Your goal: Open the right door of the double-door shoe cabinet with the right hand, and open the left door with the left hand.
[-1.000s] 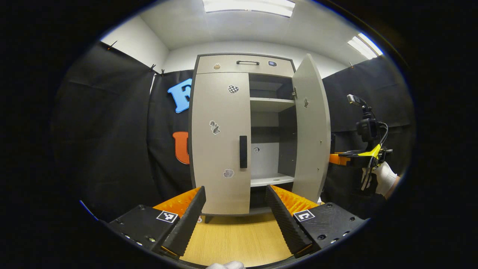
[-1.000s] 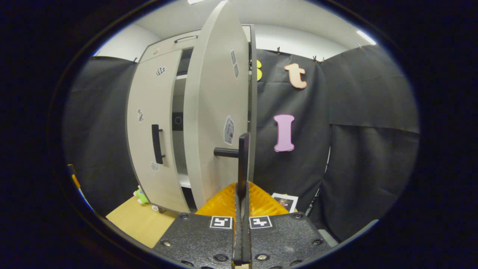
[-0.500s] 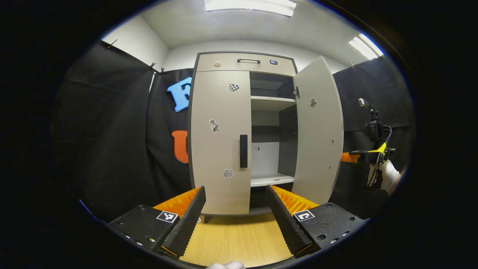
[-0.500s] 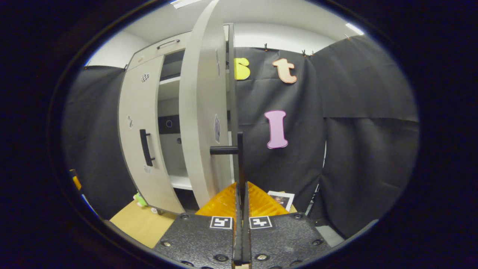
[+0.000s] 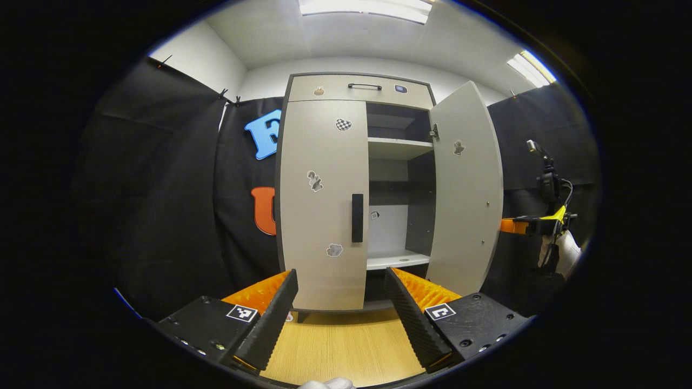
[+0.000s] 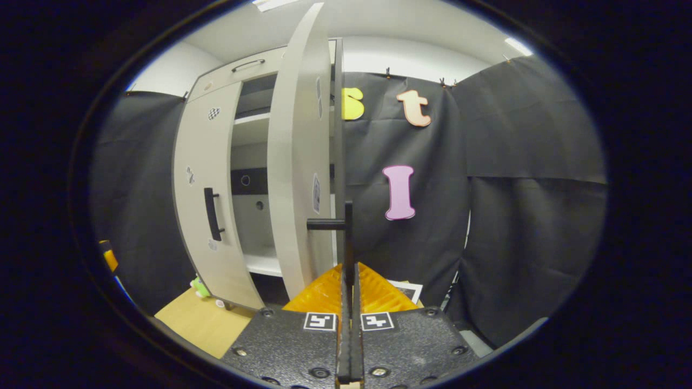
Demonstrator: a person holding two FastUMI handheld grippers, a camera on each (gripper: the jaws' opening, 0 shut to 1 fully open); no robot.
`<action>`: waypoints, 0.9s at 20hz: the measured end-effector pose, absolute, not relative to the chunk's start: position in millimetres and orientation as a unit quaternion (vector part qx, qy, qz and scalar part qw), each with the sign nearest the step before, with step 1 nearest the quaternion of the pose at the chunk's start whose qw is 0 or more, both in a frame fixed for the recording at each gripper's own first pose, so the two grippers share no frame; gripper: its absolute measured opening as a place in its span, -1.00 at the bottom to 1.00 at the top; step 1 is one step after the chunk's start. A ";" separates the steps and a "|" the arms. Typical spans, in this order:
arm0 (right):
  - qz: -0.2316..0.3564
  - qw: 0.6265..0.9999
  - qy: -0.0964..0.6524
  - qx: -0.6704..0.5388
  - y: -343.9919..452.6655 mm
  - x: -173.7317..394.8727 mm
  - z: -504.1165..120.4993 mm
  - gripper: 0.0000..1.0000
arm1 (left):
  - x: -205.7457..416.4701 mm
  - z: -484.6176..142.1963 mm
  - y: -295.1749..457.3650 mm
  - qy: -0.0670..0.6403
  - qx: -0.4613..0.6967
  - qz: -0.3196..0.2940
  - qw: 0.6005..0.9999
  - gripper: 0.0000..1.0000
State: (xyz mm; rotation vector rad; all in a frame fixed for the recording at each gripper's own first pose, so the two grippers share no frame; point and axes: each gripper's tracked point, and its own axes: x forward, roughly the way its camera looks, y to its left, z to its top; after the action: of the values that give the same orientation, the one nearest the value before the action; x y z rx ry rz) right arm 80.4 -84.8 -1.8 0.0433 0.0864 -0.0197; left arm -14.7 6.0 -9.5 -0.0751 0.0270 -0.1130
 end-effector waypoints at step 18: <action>0.033 0.998 0.043 0.019 18.4 -5.7 -47.2 1.00 | 14.3 -20.2 19.6 0.026 -0.028 -0.034 0.999 0.92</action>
State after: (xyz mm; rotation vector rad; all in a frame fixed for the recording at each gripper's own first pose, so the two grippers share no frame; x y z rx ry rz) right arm -5.7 18.4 -47.2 0.0376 0.0857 0.0669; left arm 14.3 19.6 -20.2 -0.0570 0.0519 -0.0672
